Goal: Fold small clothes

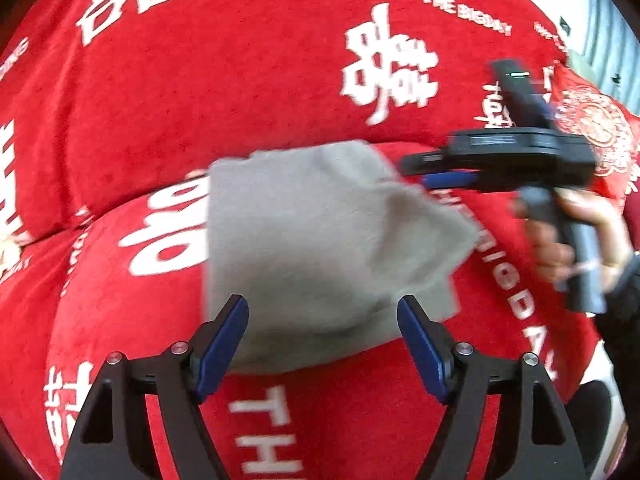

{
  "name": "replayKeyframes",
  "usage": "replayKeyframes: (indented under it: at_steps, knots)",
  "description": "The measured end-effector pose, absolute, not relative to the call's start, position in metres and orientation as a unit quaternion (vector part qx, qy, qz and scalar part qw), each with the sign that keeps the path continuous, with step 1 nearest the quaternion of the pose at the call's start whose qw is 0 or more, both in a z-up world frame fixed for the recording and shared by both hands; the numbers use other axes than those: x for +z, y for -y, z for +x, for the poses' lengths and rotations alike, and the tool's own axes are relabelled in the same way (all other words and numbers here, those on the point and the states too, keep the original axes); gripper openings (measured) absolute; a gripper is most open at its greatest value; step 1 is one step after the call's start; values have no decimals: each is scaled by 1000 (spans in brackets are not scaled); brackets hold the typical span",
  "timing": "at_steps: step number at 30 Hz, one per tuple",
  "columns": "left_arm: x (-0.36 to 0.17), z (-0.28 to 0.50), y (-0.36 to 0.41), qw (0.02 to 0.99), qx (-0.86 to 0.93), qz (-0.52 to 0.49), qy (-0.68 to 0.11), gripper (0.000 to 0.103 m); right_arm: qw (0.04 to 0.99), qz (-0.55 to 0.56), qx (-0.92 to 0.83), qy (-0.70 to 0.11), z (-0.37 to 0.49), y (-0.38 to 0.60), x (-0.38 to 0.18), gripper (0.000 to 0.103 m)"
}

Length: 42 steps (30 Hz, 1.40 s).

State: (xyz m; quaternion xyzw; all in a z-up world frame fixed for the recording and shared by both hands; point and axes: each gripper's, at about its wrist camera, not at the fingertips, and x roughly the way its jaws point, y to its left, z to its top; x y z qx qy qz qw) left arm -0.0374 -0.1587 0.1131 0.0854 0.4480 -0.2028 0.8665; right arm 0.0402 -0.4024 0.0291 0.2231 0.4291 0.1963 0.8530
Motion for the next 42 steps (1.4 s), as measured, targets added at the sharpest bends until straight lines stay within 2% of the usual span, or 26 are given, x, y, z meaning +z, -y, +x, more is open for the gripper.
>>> replayKeyframes:
  at_steps: [7, 11, 15, 18, 21, 26, 28, 31, 33, 42]
  knots:
    - [91, -37, 144, 863, -192, 98, -457, 78, 886, 214, 215, -351, -19, 376, 64, 63]
    - [101, -23, 130, 866, -209, 24, -453, 78, 897, 177, 250, -319, -35, 341, 75, 61]
    - [92, -9, 124, 869, -171, 34, -463, 78, 886, 190, 258, -337, -27, 332, 61, 61]
    - [78, -5, 109, 864, -147, 31, -481, 78, 875, 211, 183, -396, -17, 347, 26, 60]
    - [64, -3, 89, 853, -139, 12, -502, 78, 865, 257, 193, -386, -25, 361, 9, 58]
    - [77, -10, 93, 860, -149, 13, -488, 78, 875, 238, 181, -381, -41, 355, 17, 59]
    - [91, -14, 98, 864, -170, 10, -475, 78, 877, 243, 179, -373, -46, 357, 23, 59]
    - [108, -9, 102, 860, -195, -6, -471, 78, 885, 258, 151, -357, -56, 374, 35, 71]
    - [113, -1, 104, 857, -199, -15, -474, 103, 888, 272, 127, -349, -61, 390, 38, 79]
    - [99, 56, 114, 838, -157, -58, -519, 103, 871, 300, 72, -381, -49, 423, 32, 80]
